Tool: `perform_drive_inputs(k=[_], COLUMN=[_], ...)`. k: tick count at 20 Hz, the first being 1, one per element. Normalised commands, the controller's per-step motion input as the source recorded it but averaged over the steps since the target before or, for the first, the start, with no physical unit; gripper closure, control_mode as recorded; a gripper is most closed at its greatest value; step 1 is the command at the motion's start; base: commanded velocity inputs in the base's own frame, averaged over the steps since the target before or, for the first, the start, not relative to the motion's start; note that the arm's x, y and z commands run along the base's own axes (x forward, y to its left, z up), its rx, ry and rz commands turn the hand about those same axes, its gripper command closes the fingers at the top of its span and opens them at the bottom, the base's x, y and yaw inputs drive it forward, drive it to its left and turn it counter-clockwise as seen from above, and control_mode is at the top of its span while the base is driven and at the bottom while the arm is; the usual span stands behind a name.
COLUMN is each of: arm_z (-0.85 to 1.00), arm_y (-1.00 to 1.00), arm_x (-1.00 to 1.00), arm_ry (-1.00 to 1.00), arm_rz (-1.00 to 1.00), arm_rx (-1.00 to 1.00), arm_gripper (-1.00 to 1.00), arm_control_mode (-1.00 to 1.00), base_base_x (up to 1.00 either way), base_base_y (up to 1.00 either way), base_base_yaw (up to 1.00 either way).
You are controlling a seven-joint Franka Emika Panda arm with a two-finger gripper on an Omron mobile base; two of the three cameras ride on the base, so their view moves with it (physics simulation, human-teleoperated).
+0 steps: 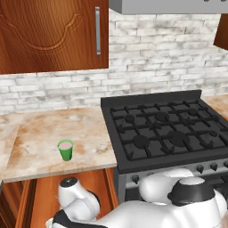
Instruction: Pick up the straw from the left drawer and put it inside the smoothie cup.
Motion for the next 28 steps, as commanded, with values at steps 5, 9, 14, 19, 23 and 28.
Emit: perform_drive_inputs(k=[5, 9, 14, 19, 23, 28], arm_z=[0.0, 0.34, 0.68, 0.22, 0.0, 0.0], arm_y=[0.04, 0.0, -0.06, -0.11, -0.06, 0.0], arm_x=[-1.0, -0.93, 0.52, 1.0, 0.87, 0.57], arm_ry=[-0.05, -0.08, 0.0, -0.02, -0.08, -0.02], arm_rz=[0.0, 0.0, 0.12, 0.22, 0.24, 0.19], arm_rx=[0.0, -0.03, -0.03, 0.0, 0.0, 0.0], arm_gripper=[-1.0, -1.0, -1.0, -1.0, -1.0, -1.0], arm_control_mode=[-1.0, -1.0, -1.0, -1.0, -1.0, -1.0], base_base_x=[0.0, 0.0, 0.0, 0.0, 0.0, 0.0], base_base_y=[0.0, 0.0, 0.0, 0.0, 0.0, 0.0], base_base_yaw=[0.0, 0.0, 0.0, 0.0, 0.0, 0.0])
